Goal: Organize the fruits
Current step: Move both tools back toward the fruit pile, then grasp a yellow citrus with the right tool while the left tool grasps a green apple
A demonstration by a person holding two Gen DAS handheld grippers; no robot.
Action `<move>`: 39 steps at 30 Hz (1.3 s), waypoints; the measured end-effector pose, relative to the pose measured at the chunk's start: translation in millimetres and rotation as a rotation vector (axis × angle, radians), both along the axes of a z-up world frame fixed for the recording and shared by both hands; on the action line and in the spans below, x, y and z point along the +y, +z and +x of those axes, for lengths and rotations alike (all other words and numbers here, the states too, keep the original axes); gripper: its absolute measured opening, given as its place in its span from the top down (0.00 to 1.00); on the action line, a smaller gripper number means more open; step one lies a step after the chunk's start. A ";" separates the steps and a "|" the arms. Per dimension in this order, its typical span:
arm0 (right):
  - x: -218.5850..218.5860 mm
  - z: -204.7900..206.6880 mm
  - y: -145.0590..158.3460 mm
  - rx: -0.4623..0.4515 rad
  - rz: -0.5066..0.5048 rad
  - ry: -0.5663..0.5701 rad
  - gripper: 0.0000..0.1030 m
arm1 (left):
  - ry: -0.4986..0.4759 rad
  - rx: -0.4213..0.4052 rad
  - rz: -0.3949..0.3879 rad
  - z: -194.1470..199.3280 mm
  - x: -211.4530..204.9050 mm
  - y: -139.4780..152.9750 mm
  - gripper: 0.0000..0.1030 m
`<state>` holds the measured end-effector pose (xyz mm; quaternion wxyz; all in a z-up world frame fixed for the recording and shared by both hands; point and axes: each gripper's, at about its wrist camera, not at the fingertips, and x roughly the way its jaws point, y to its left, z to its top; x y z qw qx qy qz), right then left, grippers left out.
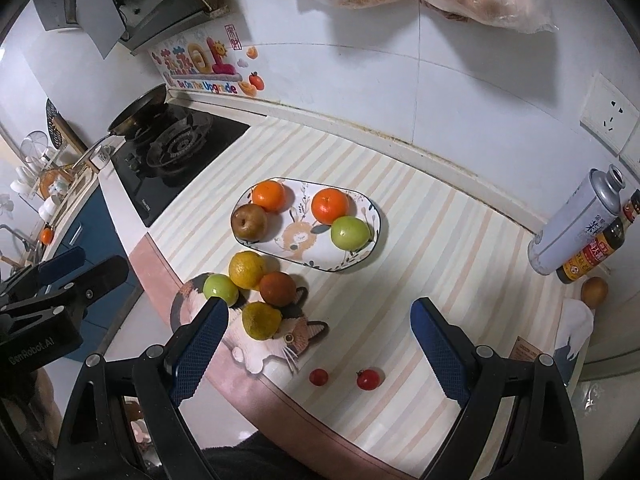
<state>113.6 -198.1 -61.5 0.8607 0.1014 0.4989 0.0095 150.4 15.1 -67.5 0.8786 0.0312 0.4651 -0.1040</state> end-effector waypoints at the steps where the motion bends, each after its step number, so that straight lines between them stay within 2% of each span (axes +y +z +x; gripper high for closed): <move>1: 0.4 0.0 0.6 -0.003 0.002 -0.001 0.08 | 0.003 -0.002 0.000 0.4 0.6 0.2 0.17; 6: 1.5 7.5 -2.5 0.002 0.017 -0.006 0.08 | 0.016 -0.003 -0.005 5.8 4.9 -1.8 0.17; 10: 3.6 18.7 -16.1 0.022 0.040 -0.005 0.08 | 0.036 0.025 0.004 19.4 11.6 -12.8 0.16; 11: 4.4 24.3 -25.4 0.040 0.049 -0.005 0.08 | 0.040 0.038 0.013 25.3 13.7 -18.7 0.07; 13: 6.0 33.6 -41.8 0.070 0.071 -0.005 0.08 | 0.054 0.052 0.038 35.3 17.7 -29.8 0.03; 18: 17.3 66.4 -109.4 0.202 0.179 0.003 0.08 | 0.118 0.115 0.119 64.9 37.2 -70.8 0.03; 23: 44.7 95.6 -196.0 0.374 0.301 0.016 0.08 | 0.141 0.216 0.153 89.0 53.9 -110.4 0.03; 28: 71.2 108.1 -259.8 0.488 0.407 0.000 0.19 | 0.157 0.301 0.160 102.0 66.8 -142.6 0.03; 29: 75.3 109.2 -266.5 0.495 0.413 -0.001 0.25 | 0.158 0.312 0.162 103.6 68.1 -147.2 0.03; 30: 79.8 110.2 -271.1 0.500 0.413 0.007 0.36 | 0.159 0.322 0.163 105.4 69.3 -151.7 0.03; 31: 82.8 110.2 -273.9 0.502 0.407 0.013 0.40 | 0.159 0.337 0.159 106.5 70.4 -156.8 0.03; 35: 91.6 105.5 -270.7 0.498 0.336 0.047 0.40 | 0.150 0.389 0.126 112.1 68.3 -170.9 0.03; 39: 81.7 94.3 -260.8 0.493 0.251 0.052 0.41 | 0.093 0.424 0.116 116.3 51.0 -187.5 0.03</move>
